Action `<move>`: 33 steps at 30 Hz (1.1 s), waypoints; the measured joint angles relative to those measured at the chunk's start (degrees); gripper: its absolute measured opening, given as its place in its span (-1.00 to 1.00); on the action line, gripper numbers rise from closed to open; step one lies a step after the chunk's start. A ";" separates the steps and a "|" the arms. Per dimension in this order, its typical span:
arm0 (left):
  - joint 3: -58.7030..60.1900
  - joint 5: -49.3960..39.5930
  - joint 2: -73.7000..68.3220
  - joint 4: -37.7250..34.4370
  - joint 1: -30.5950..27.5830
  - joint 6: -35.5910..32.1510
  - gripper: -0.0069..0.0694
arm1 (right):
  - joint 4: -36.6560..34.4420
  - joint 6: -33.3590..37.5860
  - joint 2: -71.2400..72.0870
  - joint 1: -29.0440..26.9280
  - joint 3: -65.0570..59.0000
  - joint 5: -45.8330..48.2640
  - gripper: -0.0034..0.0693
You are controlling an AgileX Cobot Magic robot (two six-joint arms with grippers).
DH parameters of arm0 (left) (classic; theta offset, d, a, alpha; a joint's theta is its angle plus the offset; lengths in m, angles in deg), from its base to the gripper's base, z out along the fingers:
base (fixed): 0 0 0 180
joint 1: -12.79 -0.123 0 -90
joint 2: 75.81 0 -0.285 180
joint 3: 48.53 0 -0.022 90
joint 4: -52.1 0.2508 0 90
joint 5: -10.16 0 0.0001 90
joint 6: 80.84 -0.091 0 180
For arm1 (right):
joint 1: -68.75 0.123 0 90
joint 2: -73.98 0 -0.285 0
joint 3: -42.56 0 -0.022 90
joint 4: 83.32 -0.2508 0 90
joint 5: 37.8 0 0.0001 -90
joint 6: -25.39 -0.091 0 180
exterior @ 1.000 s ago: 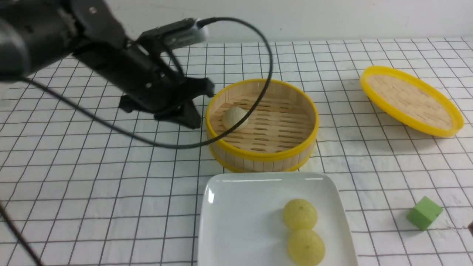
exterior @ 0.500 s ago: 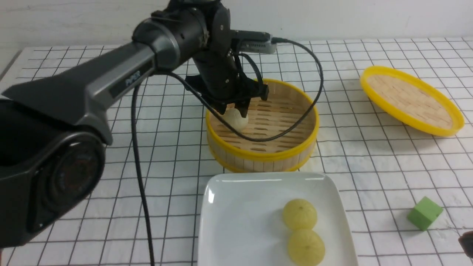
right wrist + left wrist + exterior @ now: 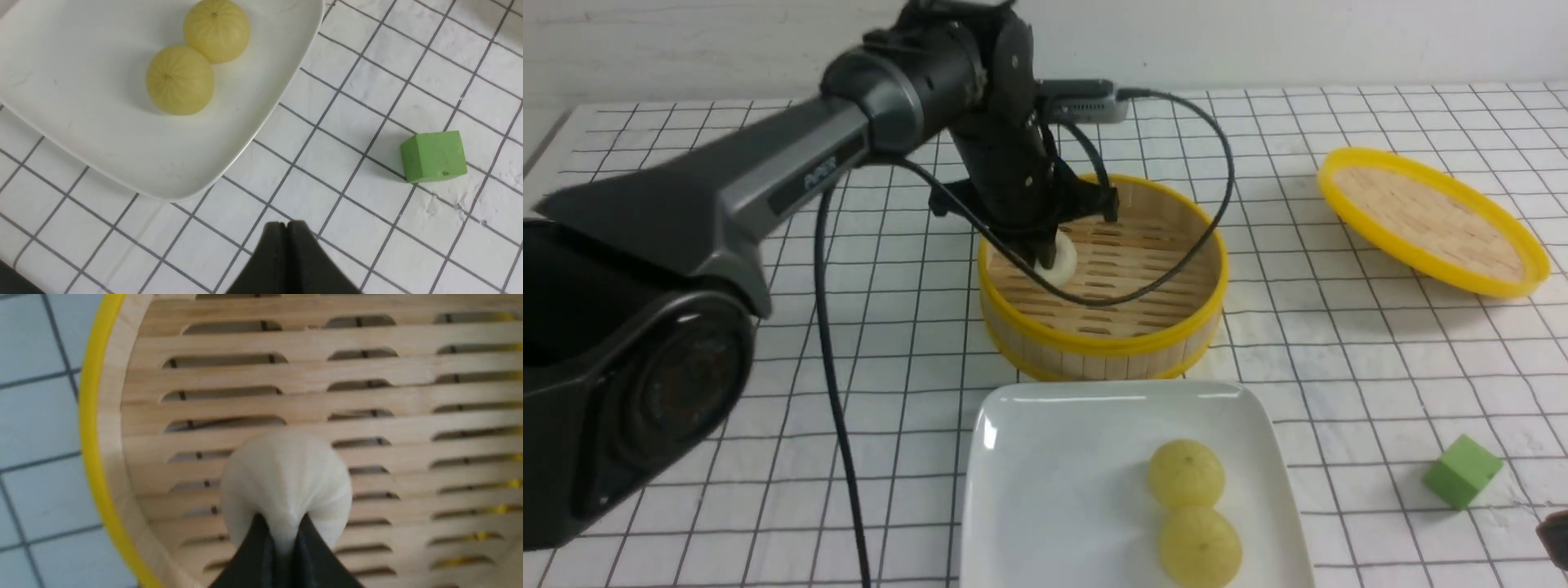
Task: Put the steamed buns into the plate on the white-black tablecloth.
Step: 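Carry the bun from the bamboo steamer to the plate with the left gripper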
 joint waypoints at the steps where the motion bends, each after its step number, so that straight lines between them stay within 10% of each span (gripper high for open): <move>1: -0.03 -1.61 2.61 0.13 0.00 -0.50 -0.75 | 0.06 0.00 0.00 0.00 0.00 0.00 -0.92; 9: 3.09 -7.36 24.61 5.70 0.00 -7.21 -0.75 | 0.92 0.00 0.00 0.00 0.00 -0.27 -0.92; 16: 24.51 -7.26 37.56 -5.65 -0.05 -8.43 -0.74 | 0.98 -0.06 0.00 0.00 0.00 -1.03 -0.91; 23: 53.75 14.07 35.32 -19.36 -0.05 -13.18 -0.72 | 0.87 -0.06 0.00 0.00 0.00 -3.00 -0.90; 33: 56.33 23.73 27.67 -28.61 -0.05 -26.30 -0.43 | 0.87 -0.16 0.13 0.00 0.00 -0.91 -0.89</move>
